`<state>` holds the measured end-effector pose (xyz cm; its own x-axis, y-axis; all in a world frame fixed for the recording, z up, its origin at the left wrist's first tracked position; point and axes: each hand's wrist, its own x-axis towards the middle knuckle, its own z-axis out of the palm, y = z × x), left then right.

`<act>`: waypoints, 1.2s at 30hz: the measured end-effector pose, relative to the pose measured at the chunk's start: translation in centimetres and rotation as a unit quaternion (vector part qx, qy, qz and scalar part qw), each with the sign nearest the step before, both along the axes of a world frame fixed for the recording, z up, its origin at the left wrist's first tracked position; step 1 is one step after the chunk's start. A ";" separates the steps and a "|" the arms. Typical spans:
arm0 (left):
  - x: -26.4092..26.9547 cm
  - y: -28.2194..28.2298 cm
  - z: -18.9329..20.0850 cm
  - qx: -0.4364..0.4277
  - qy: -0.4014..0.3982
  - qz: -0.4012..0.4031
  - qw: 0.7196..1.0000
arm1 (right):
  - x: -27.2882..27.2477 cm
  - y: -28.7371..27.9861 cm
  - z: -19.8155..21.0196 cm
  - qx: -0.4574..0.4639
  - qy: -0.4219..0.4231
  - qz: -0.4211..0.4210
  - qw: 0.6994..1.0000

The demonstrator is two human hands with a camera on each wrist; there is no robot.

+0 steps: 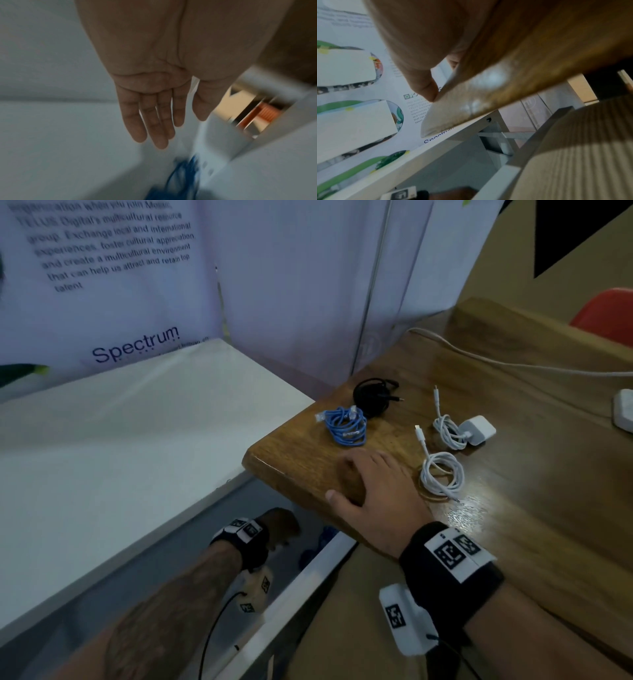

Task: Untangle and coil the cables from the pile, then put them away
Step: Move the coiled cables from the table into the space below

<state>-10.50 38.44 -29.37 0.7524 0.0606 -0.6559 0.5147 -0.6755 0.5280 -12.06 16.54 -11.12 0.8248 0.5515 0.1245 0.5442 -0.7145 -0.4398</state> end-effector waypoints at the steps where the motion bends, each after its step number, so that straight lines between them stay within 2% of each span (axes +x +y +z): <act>1: -0.3 0.4 1.4 -0.009 -0.014 0.007 1.000 | 0.0 -0.1 0.2 0.018 0.017 -0.005 1.000; 3: -1.4 0.9 4.5 -0.017 -0.054 -0.003 0.998 | 0.2 -0.2 0.7 0.041 0.034 -0.009 0.999; 6: -3.9 1.3 8.5 0.011 -0.105 -0.046 0.993 | 1.1 0.6 1.9 0.021 0.009 -0.012 1.000; 9: -6.5 1.2 11.9 -0.046 -0.090 -0.094 0.990 | 3.1 1.8 3.1 -0.006 -0.007 -0.051 0.999; 11: -7.6 1.5 13.9 -0.082 -0.105 -0.083 0.988 | 4.4 2.5 3.5 -0.026 0.038 -0.085 0.995; 14: -8.2 1.8 16.1 -0.159 -0.196 0.035 0.967 | 5.4 2.8 3.5 -0.043 0.111 -0.095 0.988; 18: -8.2 1.7 18.0 -0.193 -0.288 0.222 0.911 | 4.1 2.4 3.3 0.003 0.085 -0.054 0.995; 20: -8.4 1.7 18.3 -0.211 -0.273 0.267 0.900 | 2.9 2.1 3.2 -0.002 0.073 -0.009 0.997; 24: -9.1 1.2 17.1 -0.269 -0.223 0.229 0.908 | 0.4 1.7 2.8 0.034 0.050 0.100 0.993; 29: -9.9 1.5 14.8 -0.382 -0.217 0.195 0.877 | -1.5 2.5 2.7 0.013 0.003 0.174 0.985; 31: -10.3 1.7 13.9 -0.401 -0.220 0.191 0.868 | -1.9 3.0 2.3 0.005 -0.007 0.196 0.981; 34: -10.5 2.9 12.4 -0.399 -0.203 0.199 0.872 | -1.6 2.7 2.1 0.080 0.059 0.144 0.985; 36: -10.7 4.2 11.1 -0.366 -0.181 0.201 0.891 | -0.8 1.9 1.9 0.096 0.063 0.101 0.988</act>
<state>-21.16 42.62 -18.29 0.9366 0.0285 -0.3492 0.3438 0.1174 0.9317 -12.83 18.44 -9.19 0.7161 0.6825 0.1459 0.5990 -0.4938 -0.6303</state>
